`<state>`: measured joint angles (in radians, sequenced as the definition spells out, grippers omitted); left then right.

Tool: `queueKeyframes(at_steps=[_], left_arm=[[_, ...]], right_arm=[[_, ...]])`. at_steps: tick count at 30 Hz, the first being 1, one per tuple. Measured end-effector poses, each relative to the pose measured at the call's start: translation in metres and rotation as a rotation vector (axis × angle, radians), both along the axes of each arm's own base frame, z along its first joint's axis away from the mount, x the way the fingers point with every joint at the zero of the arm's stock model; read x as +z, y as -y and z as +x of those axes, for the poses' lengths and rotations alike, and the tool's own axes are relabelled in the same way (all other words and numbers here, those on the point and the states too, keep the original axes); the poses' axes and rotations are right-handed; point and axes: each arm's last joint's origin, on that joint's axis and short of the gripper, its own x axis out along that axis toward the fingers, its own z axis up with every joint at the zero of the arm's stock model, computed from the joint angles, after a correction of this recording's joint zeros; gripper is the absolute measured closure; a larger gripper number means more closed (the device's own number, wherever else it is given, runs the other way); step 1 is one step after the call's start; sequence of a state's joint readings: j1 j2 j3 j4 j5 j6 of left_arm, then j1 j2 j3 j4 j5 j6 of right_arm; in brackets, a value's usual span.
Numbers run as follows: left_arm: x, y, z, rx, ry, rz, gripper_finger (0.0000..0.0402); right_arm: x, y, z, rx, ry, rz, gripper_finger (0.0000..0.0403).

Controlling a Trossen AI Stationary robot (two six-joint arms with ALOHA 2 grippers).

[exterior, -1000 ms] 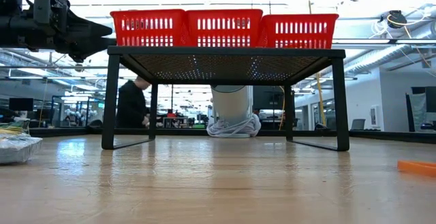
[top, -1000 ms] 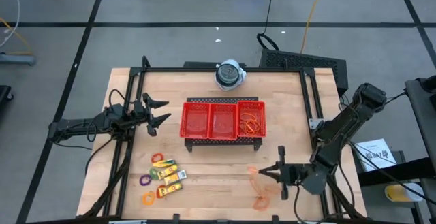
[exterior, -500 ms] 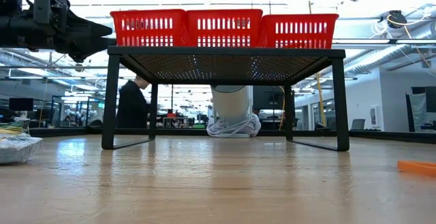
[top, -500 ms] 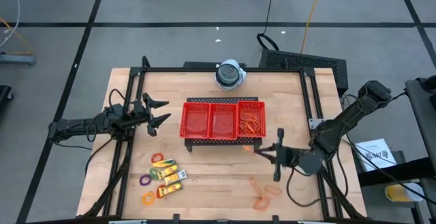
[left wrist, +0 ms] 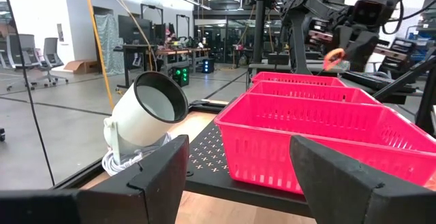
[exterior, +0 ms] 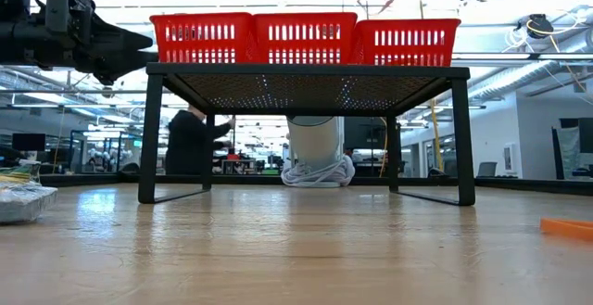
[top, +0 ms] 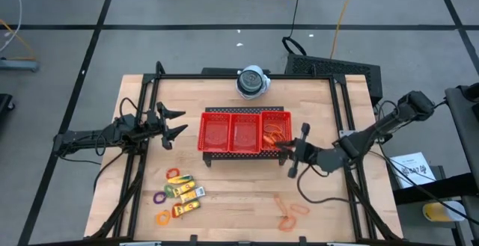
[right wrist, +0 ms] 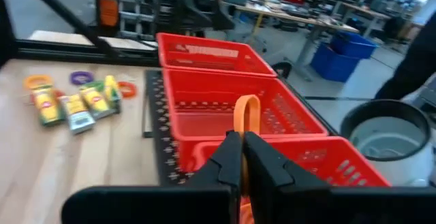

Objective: Pick & Place Office Desk Supplies
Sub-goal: Put the orange rubber band into the right red bin

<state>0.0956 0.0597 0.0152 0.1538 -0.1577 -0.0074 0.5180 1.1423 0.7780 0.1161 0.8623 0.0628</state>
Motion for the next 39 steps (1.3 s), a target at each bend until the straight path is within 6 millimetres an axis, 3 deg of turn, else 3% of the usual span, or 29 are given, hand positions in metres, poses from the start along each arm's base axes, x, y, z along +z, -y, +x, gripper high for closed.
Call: queueKeyframes(at_steps=[9, 19, 39], left_arm=[[0.0, 0.0, 0.0, 0.0, 0.0, 0.0, 0.0135], [0.0, 0.0, 0.0, 0.0, 0.0, 0.0, 0.0135], [0.0, 0.0, 0.0, 0.0, 0.0, 0.0, 0.0135]], right_arm=[[-0.002, 0.019, 0.006, -0.078, -0.03, -0.021, 0.0401], [0.007, 0.037, -0.004, -0.137, -0.037, -0.017, 0.0401], [0.004, 0.04, -0.005, -0.145, -0.073, -0.037, 0.0401]])
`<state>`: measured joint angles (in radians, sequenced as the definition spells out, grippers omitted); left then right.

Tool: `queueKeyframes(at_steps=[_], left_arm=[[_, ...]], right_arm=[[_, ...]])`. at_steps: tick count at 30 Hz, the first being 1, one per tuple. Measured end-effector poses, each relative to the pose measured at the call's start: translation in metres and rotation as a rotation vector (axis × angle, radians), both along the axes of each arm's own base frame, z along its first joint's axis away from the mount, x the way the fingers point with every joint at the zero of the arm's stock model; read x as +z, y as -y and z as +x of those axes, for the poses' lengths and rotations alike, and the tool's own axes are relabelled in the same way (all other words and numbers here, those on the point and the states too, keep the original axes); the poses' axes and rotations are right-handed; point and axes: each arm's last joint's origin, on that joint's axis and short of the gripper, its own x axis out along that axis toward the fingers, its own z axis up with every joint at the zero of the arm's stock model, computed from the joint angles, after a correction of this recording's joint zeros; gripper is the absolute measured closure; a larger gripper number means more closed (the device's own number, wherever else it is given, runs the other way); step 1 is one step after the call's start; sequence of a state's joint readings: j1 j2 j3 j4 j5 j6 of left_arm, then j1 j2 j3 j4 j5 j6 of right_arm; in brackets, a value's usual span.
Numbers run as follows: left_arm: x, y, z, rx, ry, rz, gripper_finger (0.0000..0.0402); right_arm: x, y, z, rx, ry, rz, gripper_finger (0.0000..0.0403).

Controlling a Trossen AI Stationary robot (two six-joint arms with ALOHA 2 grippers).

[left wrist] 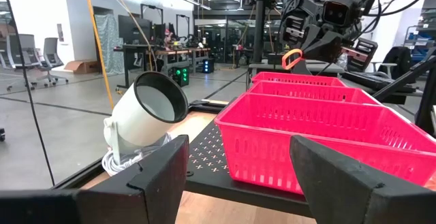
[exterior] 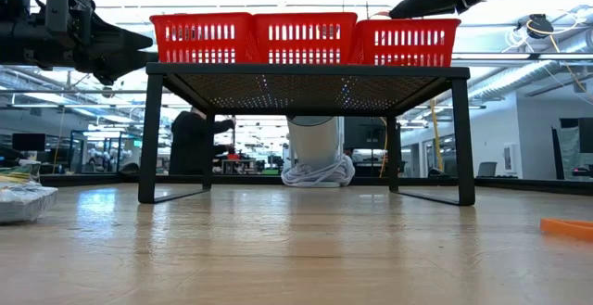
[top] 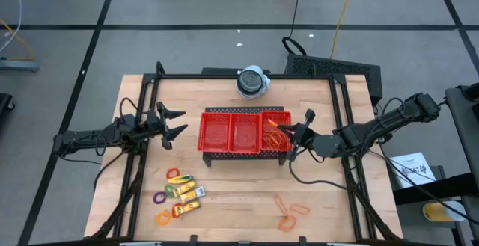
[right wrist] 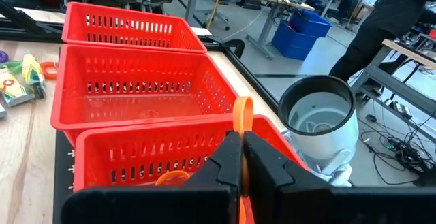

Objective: Pick & Place Office Desk Supplies
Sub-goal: Put the orange rubber band into the right red bin

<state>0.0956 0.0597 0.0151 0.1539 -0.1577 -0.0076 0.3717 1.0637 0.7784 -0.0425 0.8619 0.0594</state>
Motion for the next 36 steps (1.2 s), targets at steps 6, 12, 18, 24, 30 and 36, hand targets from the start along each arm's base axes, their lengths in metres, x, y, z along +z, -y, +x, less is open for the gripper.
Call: queueKeyframes(at_steps=[6, 12, 18, 24, 30, 36], left_arm=[[0.0, 0.0, 0.0, 0.0, 0.0, 0.0, 0.0135], [0.0, 0.0, 0.0, 0.0, 0.0, 0.0, 0.0135], [0.0, 0.0, 0.0, 0.0, 0.0, 0.0, 0.0135], [0.0, 0.0, 0.0, 0.0, 0.0, 0.0, 0.0135], [0.0, 0.0, 0.0, 0.0, 0.0, 0.0, 0.0135], [0.0, 0.0, 0.0, 0.0, 0.0, 0.0, 0.0135]], right_arm=[[0.0, 0.0, 0.0, 0.0, 0.0, 0.0, 0.0396], [0.0, 0.0, 0.0, -0.002, 0.002, 0.004, 0.0368], [0.0, 0.0, 0.0, -0.002, 0.003, 0.005, 0.0338], [0.0, 0.0, 0.0, -0.002, 0.003, 0.005, 0.0322], [0.001, 0.0, 0.0, -0.002, 0.012, 0.007, 0.0319], [0.015, -0.004, 0.004, 0.046, 0.094, -0.069, 0.0325]])
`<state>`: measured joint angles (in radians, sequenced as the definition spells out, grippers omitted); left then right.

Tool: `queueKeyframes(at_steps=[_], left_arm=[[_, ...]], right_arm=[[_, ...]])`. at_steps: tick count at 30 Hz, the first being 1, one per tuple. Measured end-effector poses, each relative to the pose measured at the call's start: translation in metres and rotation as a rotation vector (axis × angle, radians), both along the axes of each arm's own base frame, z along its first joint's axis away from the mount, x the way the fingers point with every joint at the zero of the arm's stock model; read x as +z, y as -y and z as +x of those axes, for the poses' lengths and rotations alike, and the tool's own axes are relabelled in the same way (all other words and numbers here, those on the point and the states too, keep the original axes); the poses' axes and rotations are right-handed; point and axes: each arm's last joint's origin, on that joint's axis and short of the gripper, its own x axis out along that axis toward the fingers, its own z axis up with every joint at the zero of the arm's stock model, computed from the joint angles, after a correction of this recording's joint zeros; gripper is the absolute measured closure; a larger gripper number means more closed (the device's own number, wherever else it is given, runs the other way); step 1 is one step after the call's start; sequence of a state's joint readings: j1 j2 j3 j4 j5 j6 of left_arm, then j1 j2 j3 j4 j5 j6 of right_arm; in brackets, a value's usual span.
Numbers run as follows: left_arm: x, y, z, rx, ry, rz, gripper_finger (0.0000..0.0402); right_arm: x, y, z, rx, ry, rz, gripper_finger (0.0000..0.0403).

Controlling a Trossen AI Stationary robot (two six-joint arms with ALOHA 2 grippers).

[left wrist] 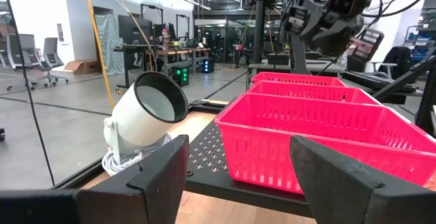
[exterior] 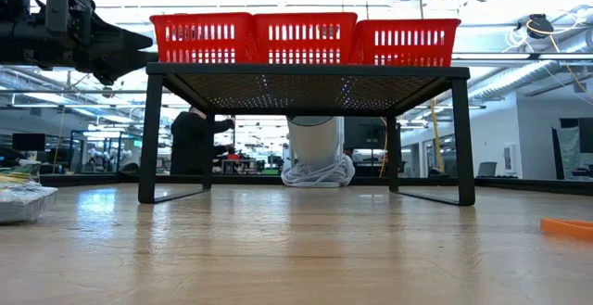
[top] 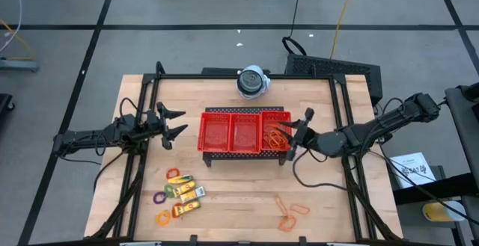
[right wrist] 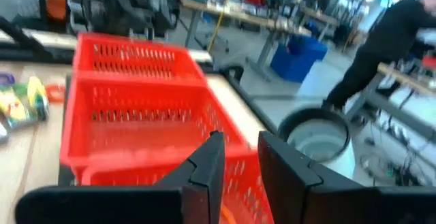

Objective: Pick & Place Office Desk Supplies
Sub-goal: Put the orange rubber band into the right red bin

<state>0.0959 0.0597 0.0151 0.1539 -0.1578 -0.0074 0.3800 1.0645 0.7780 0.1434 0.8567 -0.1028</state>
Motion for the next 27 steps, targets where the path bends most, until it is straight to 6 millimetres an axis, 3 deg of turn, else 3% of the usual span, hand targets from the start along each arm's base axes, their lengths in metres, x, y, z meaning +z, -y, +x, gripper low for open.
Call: queueKeyframes(at_steps=[6, 18, 27], left_arm=[[0.0, 0.0, 0.0, 0.0, 0.0, 0.0, 0.0135], [0.0, 0.0, 0.0, 0.0, 0.0, 0.0, 0.0135], [0.0, 0.0, 0.0, 0.0, 0.0, 0.0, 0.0135]], right_arm=[[0.012, -0.011, 0.002, 0.203, 0.113, 0.065, 0.0329], [0.014, -0.038, -0.004, 0.676, 0.135, 0.258, 0.0329], [0.023, -0.078, -0.019, 1.08, 0.211, 0.345, 0.033]])
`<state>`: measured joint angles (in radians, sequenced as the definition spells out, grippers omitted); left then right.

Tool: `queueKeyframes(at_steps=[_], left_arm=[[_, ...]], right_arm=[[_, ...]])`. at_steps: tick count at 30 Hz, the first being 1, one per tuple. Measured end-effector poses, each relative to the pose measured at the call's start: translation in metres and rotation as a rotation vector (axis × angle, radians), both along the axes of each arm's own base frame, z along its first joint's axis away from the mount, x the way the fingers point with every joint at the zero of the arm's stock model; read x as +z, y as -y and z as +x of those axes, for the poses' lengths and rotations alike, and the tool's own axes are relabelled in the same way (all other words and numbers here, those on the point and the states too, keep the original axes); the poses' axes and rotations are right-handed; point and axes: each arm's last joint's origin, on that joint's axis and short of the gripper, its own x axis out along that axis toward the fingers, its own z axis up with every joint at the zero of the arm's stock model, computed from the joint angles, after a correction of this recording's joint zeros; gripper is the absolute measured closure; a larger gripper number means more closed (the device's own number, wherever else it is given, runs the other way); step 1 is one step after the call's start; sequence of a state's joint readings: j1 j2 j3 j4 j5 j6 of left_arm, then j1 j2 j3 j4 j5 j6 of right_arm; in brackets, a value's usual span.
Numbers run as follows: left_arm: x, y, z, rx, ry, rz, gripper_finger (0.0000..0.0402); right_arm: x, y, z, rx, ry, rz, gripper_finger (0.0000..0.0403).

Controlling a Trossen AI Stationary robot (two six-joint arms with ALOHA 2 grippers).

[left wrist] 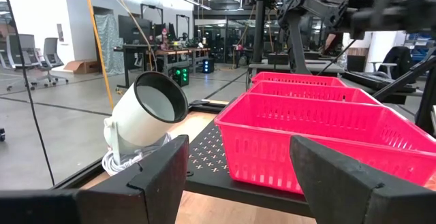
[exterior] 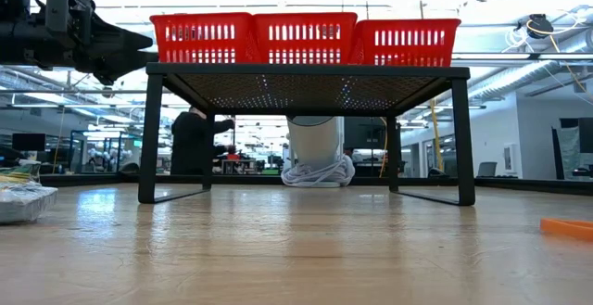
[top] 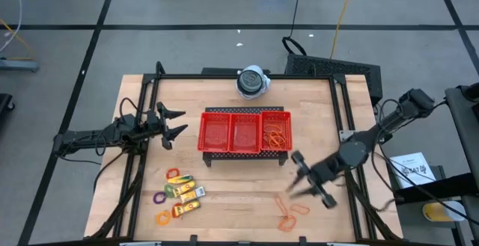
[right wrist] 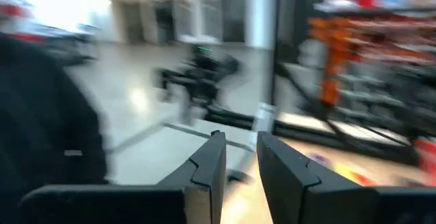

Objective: Pick & Place Office Desk Supplies
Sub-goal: Put the orange rubber band into the right red bin

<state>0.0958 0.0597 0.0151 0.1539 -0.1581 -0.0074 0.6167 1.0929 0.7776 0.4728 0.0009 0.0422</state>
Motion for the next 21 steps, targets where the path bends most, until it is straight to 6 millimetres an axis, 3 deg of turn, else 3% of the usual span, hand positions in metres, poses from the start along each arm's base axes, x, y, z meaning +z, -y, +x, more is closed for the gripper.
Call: queueKeyframes(at_steps=[6, 12, 18, 21], left_arm=[[0.0, 0.0, 0.0, 0.0, 0.0, 0.0, 0.0135], [0.0, 0.0, 0.0, -0.001, 0.0, 0.0, 0.0135], [0.0, 0.0, 0.0, 0.0, 0.0, 0.0, 0.0135], [0.0, 0.0, 0.0, 0.0, 0.0, 0.0, 0.0135]], right_arm=[[0.006, -0.033, -0.012, 0.247, 0.159, 0.073, 0.033], [-0.003, -0.064, -0.018, 0.329, 0.276, 0.085, 0.0322], [-0.012, -0.087, -0.024, 0.383, 0.442, 0.098, 0.0259], [-0.016, -0.096, -0.025, 0.301, 0.418, 0.052, 0.0215]])
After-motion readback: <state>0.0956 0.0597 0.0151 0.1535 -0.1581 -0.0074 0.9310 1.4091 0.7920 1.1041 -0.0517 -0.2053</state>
